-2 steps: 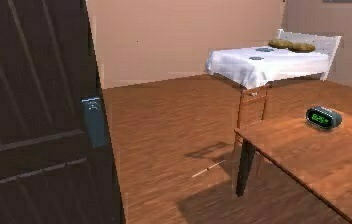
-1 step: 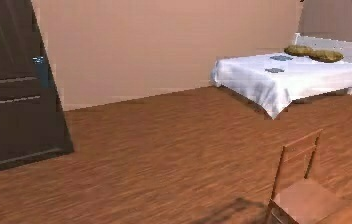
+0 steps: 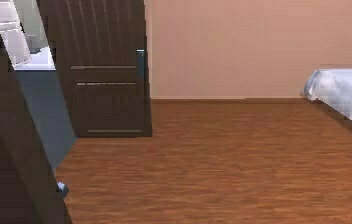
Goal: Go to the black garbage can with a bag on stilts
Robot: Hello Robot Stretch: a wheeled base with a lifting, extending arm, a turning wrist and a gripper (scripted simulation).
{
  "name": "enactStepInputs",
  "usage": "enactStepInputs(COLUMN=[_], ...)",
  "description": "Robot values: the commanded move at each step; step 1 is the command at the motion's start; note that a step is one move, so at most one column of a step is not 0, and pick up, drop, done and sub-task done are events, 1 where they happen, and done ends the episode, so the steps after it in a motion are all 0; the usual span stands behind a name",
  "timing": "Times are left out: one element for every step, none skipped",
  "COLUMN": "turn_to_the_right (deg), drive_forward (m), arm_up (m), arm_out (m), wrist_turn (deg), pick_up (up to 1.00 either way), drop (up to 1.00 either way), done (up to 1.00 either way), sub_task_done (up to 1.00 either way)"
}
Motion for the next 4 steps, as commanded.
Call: enactStepInputs(turn_to_the_right=[0.0,-45.0,-3.0,45.0], drive_forward=[0.45,0.00,0.00,0.00], arm_up=[0.00,0.00,0.00,0.00], arm_out=[0.00,0.00,0.00,0.00], wrist_turn=[0.0,0.0,0.0,0.0], pick_up=[0.00,0.00,0.00,0.00], drop=[0.00,0.00,0.00,0.00], done=[0.00,0.00,0.00,0.00], sub_task_done=[0.00,0.00,0.00,0.00])
